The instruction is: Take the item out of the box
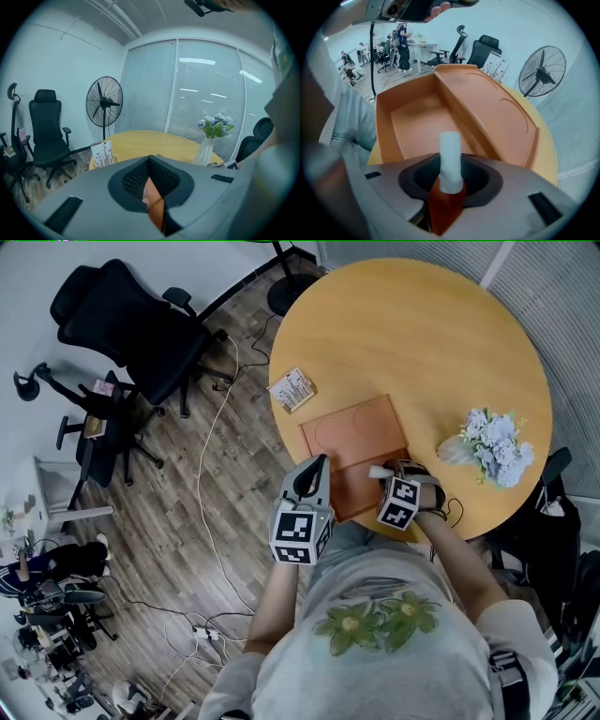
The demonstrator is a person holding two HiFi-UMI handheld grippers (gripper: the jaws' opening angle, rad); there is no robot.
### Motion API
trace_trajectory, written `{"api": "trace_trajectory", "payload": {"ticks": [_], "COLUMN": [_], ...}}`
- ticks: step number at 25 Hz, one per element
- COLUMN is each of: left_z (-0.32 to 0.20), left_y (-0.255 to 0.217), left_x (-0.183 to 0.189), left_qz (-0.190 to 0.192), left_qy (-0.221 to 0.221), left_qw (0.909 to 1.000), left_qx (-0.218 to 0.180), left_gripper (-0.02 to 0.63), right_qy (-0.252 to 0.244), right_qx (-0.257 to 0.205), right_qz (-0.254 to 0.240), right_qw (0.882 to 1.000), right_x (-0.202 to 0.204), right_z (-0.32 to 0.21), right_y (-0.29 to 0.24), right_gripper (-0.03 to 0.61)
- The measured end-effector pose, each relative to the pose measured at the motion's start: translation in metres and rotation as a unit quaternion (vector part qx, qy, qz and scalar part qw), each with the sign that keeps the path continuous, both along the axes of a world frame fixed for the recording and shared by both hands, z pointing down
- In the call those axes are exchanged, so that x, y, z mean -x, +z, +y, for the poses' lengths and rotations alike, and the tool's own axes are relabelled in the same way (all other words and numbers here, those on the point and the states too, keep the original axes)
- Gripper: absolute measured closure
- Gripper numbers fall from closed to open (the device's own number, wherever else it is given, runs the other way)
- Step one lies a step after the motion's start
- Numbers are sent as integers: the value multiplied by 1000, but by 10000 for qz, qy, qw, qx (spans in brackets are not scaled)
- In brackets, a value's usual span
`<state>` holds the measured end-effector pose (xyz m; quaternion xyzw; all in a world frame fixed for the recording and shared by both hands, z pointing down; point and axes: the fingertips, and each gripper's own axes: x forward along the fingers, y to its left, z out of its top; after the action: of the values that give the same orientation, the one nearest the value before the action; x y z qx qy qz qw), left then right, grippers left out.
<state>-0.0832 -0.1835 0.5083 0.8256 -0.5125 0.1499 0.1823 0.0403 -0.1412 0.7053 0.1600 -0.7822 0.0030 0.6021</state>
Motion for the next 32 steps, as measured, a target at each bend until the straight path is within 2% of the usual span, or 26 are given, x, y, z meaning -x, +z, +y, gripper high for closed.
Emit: {"api": "trace_trajectory", "payload": {"ticks": [13,32], "left_z": [5,22], "left_y": [2,1], "left_x": [8,9], "left_qz": [43,134], "left_qy": [-31,-35], "left_qw": [10000,9999], "left_qx": [5,-40], "left_gripper": [611,611], "right_qy": [195,332], "right_qx": [94,-231], "right_qz": [-11,-313], "right_qw": [9998,9987], "right_x": [-3,6], "right_z": [2,6], "right_y": [1,-34], "right_gripper": [434,434]}}
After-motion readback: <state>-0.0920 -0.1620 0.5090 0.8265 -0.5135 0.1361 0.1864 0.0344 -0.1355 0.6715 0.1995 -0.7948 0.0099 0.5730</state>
